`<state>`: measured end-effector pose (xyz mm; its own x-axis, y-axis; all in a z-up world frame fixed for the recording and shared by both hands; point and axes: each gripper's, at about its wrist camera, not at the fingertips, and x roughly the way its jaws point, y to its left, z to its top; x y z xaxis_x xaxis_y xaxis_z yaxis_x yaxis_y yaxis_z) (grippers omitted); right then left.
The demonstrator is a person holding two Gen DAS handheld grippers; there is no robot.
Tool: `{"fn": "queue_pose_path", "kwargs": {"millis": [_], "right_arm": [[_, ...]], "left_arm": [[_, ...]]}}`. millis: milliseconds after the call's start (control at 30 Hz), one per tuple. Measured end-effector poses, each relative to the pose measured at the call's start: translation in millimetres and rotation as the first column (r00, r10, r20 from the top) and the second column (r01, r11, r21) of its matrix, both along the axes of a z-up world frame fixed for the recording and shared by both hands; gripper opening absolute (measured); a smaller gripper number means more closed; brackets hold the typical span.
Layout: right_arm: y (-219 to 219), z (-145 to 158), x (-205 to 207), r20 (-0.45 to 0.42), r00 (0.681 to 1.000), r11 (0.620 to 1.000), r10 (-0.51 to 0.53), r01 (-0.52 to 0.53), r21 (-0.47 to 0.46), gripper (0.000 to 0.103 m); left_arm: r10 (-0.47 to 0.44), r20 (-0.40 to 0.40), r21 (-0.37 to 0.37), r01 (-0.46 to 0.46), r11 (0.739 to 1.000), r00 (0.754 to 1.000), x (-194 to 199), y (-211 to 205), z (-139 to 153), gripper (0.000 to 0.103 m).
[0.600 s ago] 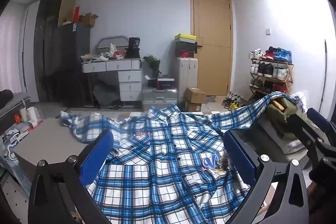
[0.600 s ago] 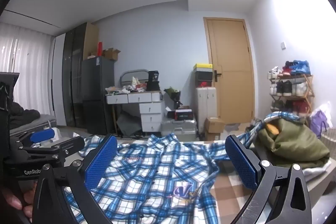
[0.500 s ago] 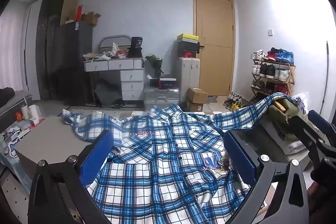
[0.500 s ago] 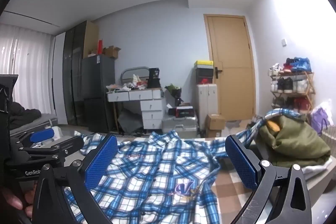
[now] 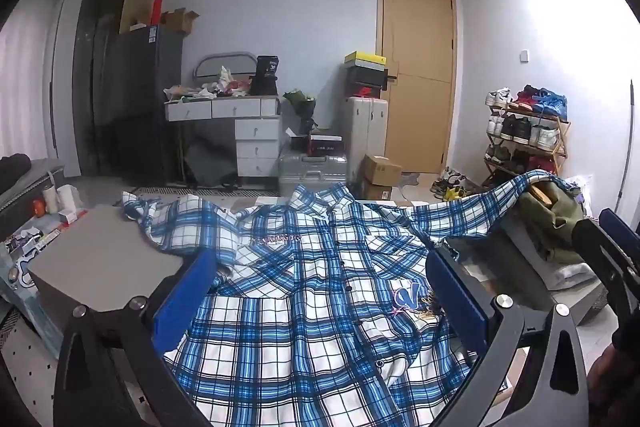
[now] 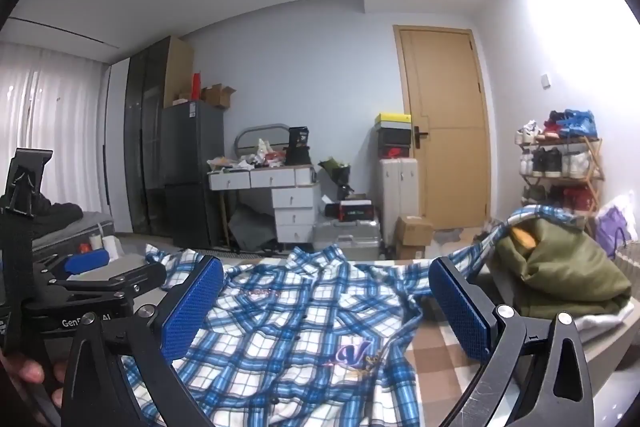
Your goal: Fold large clothes
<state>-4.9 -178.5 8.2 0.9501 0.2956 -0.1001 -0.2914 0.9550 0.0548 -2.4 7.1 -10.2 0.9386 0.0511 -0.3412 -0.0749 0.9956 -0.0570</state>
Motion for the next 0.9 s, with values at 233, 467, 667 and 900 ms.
{"fn": "queue_pose_path", "kwargs": {"millis": [233, 467, 667, 900], "right_arm": [[-1.6, 0.9, -3.2, 0.011, 1.0, 1.0, 0.015, -0.016, 0.015, 0.103], [-1.3, 1.7, -5.6, 0.017, 1.0, 1.0, 0.016, -0.016, 0.008, 0.103], [-1.8, 0.8, -6.8, 0.015, 1.0, 1.0, 0.013, -0.013, 0.01, 0.103], [-3.8, -0.3, -6.3, 0.007, 1.0, 1.0, 0.005, -0.005, 0.013, 0.103]], "left_arm": [[-0.004, -0.012, -0.007, 0.004, 1.0, 1.0, 0.2, 1.7, 1.3, 0.102], [-0.01, -0.014, -0.006, 0.01, 1.0, 1.0, -1.0, 2.8, 1.8, 0.102], [-0.017, -0.015, 0.002, 0.017, 1.0, 1.0, -1.7, 1.2, 2.7, 0.102], [-0.017, -0.032, 0.01, 0.018, 1.0, 0.999, 1.7, -2.7, -0.3, 0.102]]}}
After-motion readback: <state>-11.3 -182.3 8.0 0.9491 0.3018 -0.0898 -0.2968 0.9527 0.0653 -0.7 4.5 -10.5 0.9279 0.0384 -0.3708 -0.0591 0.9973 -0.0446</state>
